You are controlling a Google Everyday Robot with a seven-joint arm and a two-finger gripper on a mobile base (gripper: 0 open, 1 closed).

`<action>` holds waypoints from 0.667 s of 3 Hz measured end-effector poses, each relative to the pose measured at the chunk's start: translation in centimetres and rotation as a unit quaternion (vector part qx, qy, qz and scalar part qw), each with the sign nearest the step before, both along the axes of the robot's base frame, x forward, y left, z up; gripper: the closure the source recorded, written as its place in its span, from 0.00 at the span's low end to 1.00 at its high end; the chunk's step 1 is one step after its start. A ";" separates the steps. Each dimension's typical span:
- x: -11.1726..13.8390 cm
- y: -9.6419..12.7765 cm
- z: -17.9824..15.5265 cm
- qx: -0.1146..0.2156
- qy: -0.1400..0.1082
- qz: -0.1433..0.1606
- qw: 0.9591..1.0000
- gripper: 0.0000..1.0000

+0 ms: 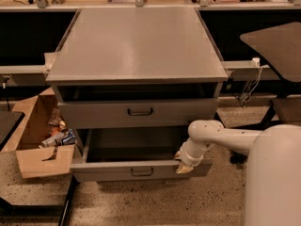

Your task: Open middle drawer

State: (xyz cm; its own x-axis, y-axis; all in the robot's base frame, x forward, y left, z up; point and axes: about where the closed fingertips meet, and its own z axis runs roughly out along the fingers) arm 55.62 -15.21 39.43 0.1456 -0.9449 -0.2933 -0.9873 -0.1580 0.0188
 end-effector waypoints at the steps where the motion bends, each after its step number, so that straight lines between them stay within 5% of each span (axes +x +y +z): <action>1: 0.0 0.0 0.0 0.000 0.000 0.000 1.000 0.51; 2: 0.0 0.0 0.0 0.000 0.000 0.000 1.000 0.28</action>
Offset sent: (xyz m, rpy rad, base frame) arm 0.0000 0.0000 0.0000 0.0000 0.0000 0.0000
